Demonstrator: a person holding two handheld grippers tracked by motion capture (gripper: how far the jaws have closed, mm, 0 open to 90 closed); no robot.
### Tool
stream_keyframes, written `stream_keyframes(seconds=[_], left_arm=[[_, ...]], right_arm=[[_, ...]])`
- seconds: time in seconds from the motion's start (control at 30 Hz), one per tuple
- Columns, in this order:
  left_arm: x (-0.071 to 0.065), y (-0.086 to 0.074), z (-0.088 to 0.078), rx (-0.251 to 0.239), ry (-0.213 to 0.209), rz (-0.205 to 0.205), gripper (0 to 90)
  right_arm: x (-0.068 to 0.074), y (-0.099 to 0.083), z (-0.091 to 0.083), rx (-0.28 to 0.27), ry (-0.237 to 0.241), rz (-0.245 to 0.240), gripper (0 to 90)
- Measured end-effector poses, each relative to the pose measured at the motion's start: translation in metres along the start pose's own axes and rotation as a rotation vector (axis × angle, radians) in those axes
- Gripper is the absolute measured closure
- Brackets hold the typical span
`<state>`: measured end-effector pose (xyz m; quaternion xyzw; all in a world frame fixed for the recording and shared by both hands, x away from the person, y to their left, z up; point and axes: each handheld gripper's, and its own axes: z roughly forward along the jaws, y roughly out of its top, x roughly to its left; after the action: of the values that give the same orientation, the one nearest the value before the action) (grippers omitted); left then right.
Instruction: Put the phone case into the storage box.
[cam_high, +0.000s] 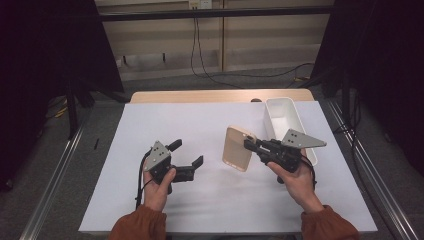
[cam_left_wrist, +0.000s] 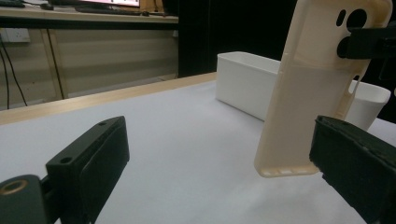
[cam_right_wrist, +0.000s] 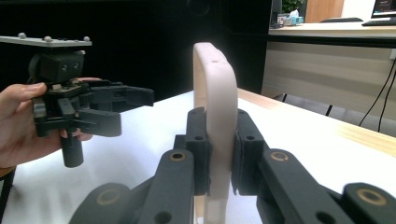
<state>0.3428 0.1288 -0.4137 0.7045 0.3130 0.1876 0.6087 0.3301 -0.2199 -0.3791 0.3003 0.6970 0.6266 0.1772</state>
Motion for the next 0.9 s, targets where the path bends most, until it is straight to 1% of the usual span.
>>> stream_keyframes(seconds=[0.03, 0.07, 0.1, 0.13, 0.17, 0.2, 0.23, 0.27, 0.3, 0.33, 0.37, 0.4, 0.43, 0.5, 0.53, 0.57, 0.6, 0.63, 0.67, 0.77, 0.8, 0.83, 0.87, 0.9], left_arm=[[0.000, 0.001, -0.002, 0.004, 0.000, 0.018, 4.4], [-0.001, 0.001, -0.005, 0.006, 0.002, 0.021, 4.3], [0.000, 0.001, -0.007, 0.005, -0.002, 0.019, 4.1], [0.000, 0.002, -0.010, 0.014, -0.002, 0.008, 4.1], [0.000, 0.002, -0.013, 0.017, -0.025, -0.004, 4.2], [0.000, 0.001, -0.018, 0.015, -0.024, 0.002, 4.1], [0.000, 0.001, -0.021, 0.011, -0.013, 0.016, 3.9], [0.001, 0.000, -0.024, 0.019, -0.017, 0.023, 3.7], [0.002, 0.000, -0.026, 0.025, -0.010, 0.028, 3.6], [0.003, -0.002, -0.029, 0.018, 0.006, 0.035, 3.6], [0.004, -0.003, -0.031, 0.015, -0.004, 0.033, 3.2], [0.006, -0.004, -0.033, 0.016, -0.004, 0.033, 2.7], [0.007, -0.005, -0.035, 0.015, 0.010, 0.035, 2.8], [0.010, -0.008, -0.040, 0.002, 0.028, 0.025, 2.9], [0.012, -0.010, -0.042, 0.001, 0.041, 0.007, 3.0], [0.014, -0.011, -0.044, -0.001, 0.045, -0.001, 3.6], [0.015, -0.012, -0.047, -0.001, 0.049, -0.004, 3.8], [0.016, -0.013, -0.049, -0.006, 0.062, -0.003, 4.2], [0.018, -0.014, -0.052, -0.004, 0.070, 0.008, 4.0], [0.023, -0.016, -0.057, 0.006, 0.076, -0.005, 4.2], [0.025, -0.017, -0.059, 0.015, 0.078, 0.001, 4.3], [0.027, -0.018, -0.061, 0.024, 0.097, 0.016, 4.7], [0.028, -0.019, -0.063, 0.031, 0.113, 0.009, 4.7], [0.030, -0.020, -0.066, 0.029, 0.110, -0.003, 4.7]], right_arm=[[0.000, 0.000, 0.000, 0.002, 0.001, -0.002, 80.2], [0.000, 0.000, 0.000, 0.004, 0.000, -0.004, 80.3], [-0.001, 0.000, -0.001, 0.006, -0.002, -0.007, 80.2], [-0.001, 0.000, -0.002, 0.007, -0.005, -0.011, 80.2], [-0.001, 0.000, -0.002, 0.004, -0.009, -0.010, 80.2], [-0.002, 0.001, -0.004, 0.000, -0.013, -0.008, 80.2], [-0.002, 0.001, -0.004, 0.001, -0.012, -0.010, 80.2], [-0.002, 0.001, -0.005, 0.000, -0.013, -0.010, 80.2], [-0.003, 0.002, -0.006, -0.002, -0.017, -0.010, 80.2], [-0.003, 0.002, -0.007, 0.003, -0.019, -0.011, 80.2], [-0.004, 0.002, -0.007, 0.005, -0.023, -0.014, 80.2], [-0.004, 0.002, -0.007, 0.005, -0.027, -0.015, 80.2], [-0.005, 0.002, -0.008, 0.005, -0.030, -0.015, 80.2], [-0.006, 0.002, -0.008, 0.005, -0.036, -0.013, 80.2], [-0.008, 0.002, -0.009, 0.005, -0.039, -0.014, 80.2], [-0.008, 0.001, -0.009, 0.003, -0.043, -0.011, 80.2], [-0.009, 0.001, -0.009, 0.002, -0.047, -0.011, 80.2], [-0.010, 0.001, -0.009, 0.001, -0.048, -0.012, 80.2], [-0.010, 0.001, -0.010, 0.002, -0.049, -0.014, 80.2], [-0.011, 0.001, -0.011, 0.001, -0.055, -0.014, 80.2], [-0.011, 0.000, -0.011, 0.003, -0.058, -0.015, 80.2], [-0.011, 0.000, -0.011, 0.004, -0.059, -0.017, 80.2], [-0.012, 0.000, -0.011, 0.007, -0.061, -0.015, 80.2], [-0.012, 0.000, -0.011, 0.007, -0.061, -0.015, 80.2]])
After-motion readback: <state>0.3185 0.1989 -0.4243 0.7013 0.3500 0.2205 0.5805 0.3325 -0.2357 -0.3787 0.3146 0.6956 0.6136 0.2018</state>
